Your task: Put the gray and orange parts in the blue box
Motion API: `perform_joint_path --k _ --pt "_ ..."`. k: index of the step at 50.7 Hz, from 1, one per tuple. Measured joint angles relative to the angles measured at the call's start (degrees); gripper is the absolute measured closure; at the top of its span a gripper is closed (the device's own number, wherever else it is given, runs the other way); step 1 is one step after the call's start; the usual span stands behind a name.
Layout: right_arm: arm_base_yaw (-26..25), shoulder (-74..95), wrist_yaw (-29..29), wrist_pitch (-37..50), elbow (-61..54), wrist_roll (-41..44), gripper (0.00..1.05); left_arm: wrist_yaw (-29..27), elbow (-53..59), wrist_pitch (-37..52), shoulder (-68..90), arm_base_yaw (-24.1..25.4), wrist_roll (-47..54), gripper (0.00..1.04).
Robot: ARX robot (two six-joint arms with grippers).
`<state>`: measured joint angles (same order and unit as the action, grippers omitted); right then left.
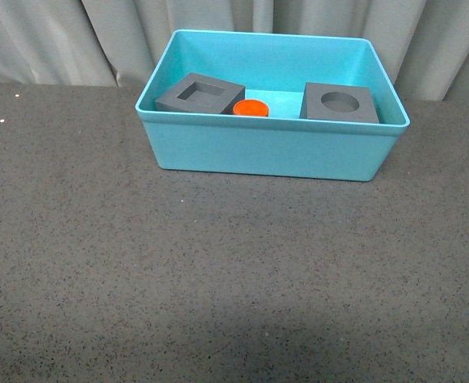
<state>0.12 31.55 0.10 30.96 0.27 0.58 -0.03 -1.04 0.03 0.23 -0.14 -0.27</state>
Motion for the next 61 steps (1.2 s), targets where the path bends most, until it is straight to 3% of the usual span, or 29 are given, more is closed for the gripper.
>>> perform_joint_path --k 48,54,61 --pt "0.0 -21.68 -0.04 -20.9 -0.02 0.0 1.04 0.0 0.0 0.0 0.0 0.0 0.0 0.07" --pt "0.0 -29.79 -0.2 -30.49 0.02 0.02 1.04 -0.04 0.0 0.0 0.0 0.0 0.0 0.07" --pt "0.0 -31.3 -0.2 -30.86 0.02 0.02 1.04 0.02 0.0 0.0 -0.02 0.0 0.0 0.07"
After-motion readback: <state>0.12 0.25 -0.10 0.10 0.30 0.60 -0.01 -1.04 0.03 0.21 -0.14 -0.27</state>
